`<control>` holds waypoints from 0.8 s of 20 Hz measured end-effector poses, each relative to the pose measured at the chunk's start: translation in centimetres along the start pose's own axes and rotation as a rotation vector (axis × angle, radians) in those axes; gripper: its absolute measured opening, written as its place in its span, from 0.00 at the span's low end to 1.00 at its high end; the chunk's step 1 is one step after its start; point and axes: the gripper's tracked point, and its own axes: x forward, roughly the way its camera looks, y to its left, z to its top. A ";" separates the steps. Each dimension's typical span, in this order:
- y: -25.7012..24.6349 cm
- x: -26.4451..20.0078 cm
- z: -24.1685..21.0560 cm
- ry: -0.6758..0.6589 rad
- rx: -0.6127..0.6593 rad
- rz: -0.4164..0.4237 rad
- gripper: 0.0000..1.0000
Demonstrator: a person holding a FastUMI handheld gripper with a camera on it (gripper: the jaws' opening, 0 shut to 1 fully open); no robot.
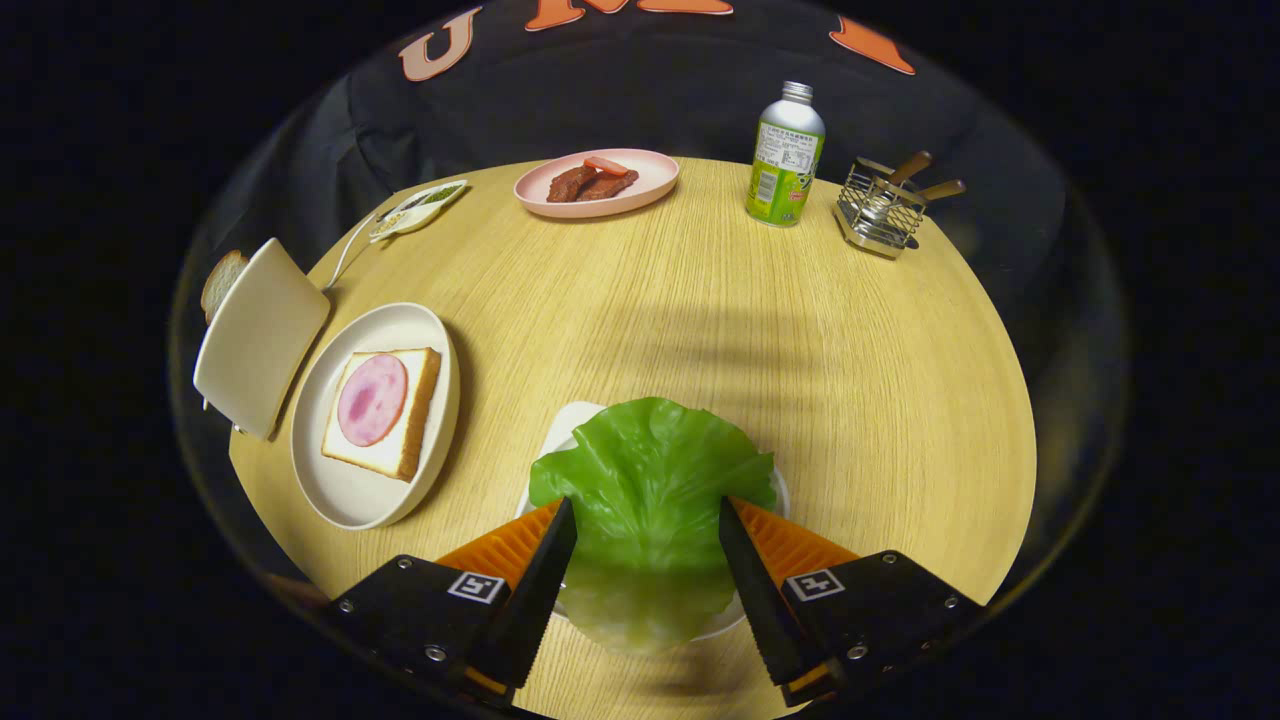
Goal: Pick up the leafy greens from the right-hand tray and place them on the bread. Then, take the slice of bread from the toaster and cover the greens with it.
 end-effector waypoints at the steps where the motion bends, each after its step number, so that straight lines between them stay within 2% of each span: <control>1: -0.1 0.3 -0.3 0.012 0.000 -0.008 0.84; 6: 0.1 0.4 0.1 -0.014 -0.019 -0.012 0.66; 8: 0.2 0.4 0.3 -0.028 -0.024 -0.008 0.48; 9: 0.1 0.4 0.4 -0.039 -0.022 -0.009 0.33; 11: 0.2 0.3 0.6 -0.055 -0.012 -0.005 0.16; 13: 0.4 -0.1 1.1 -0.080 -0.004 0.004 0.08; 16: 1.3 -1.8 2.7 -0.150 0.022 0.047 0.04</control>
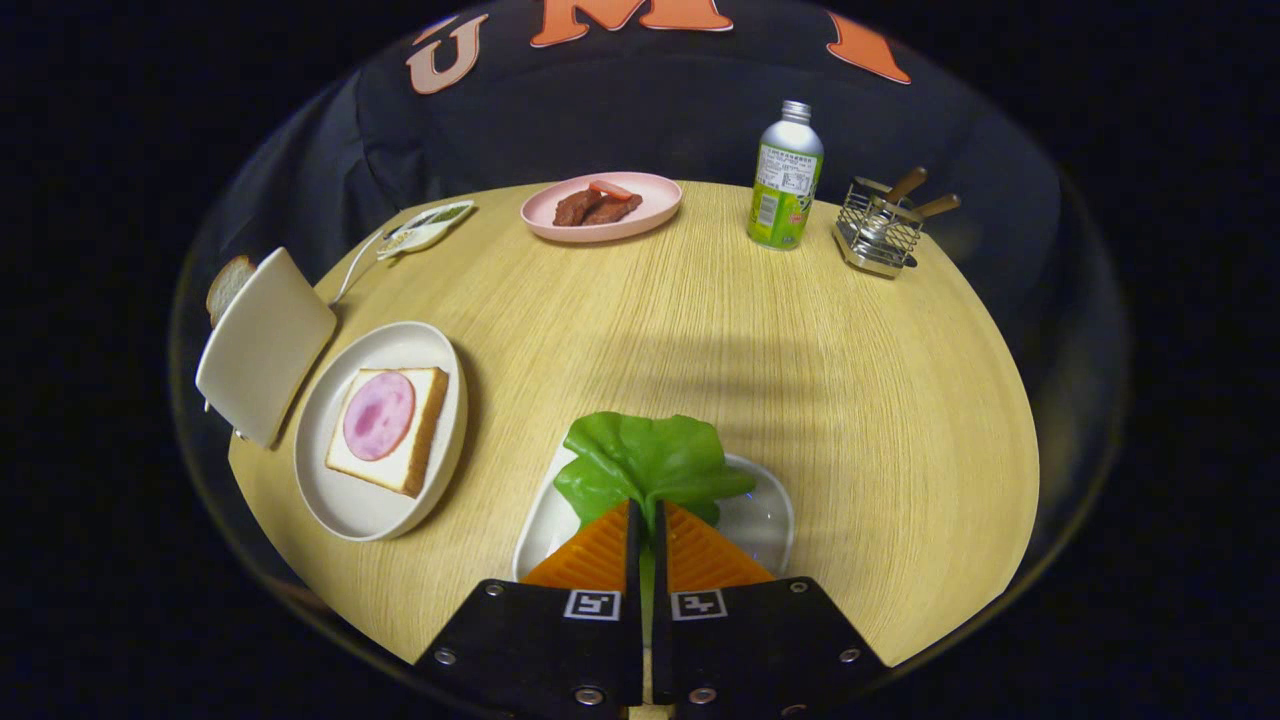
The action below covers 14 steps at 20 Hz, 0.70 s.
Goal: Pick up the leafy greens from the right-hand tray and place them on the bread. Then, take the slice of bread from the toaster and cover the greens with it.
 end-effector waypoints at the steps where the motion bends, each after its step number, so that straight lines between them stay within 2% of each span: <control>1: 0.4 -0.6 0.6 -0.017 0.006 0.011 0.04; 5: 2.0 -2.2 2.8 -0.080 -0.017 0.039 0.04; 14: 9.4 -2.4 5.7 -0.132 -0.095 0.185 0.04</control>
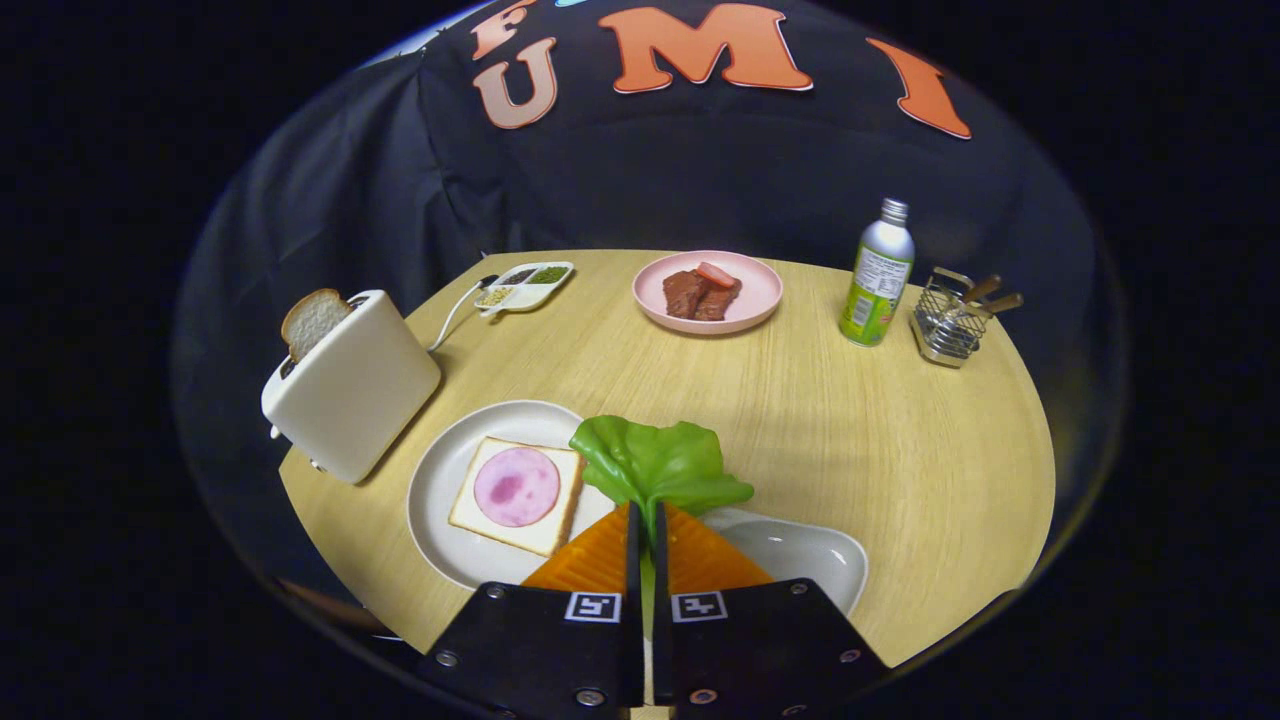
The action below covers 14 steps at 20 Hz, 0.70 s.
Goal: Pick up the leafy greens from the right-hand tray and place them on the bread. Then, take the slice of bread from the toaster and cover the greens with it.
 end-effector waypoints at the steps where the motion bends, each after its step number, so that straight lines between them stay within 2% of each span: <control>1: 0.9 0.4 0.2 0.000 -0.009 0.019 0.04; 14: 8.0 4.3 0.8 0.051 -0.061 0.163 0.04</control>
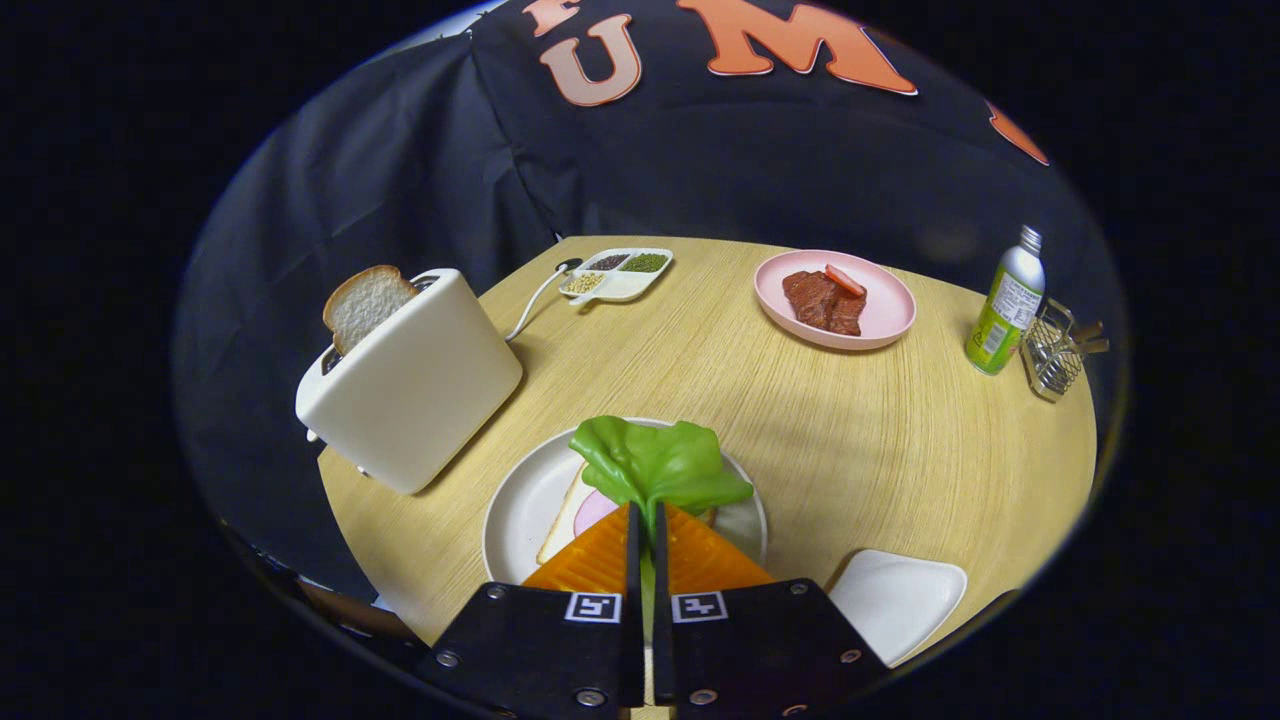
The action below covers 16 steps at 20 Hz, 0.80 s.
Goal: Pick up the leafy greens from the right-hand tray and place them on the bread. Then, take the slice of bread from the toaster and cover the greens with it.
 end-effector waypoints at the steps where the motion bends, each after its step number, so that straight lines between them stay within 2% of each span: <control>1: 0.4 0.3 0.0 0.004 0.000 0.010 0.04; 5: 1.4 1.7 -0.4 0.030 0.005 0.052 0.04; 8: 1.9 3.1 -0.8 0.057 0.067 0.086 0.05; 10: 1.3 3.6 -0.4 0.039 0.049 0.067 0.11; 12: 1.5 3.9 -0.5 0.031 0.018 0.061 0.23; 13: 1.6 4.0 -0.6 0.035 0.001 0.058 0.32; 16: 1.6 3.9 -1.3 0.051 -0.049 0.032 0.45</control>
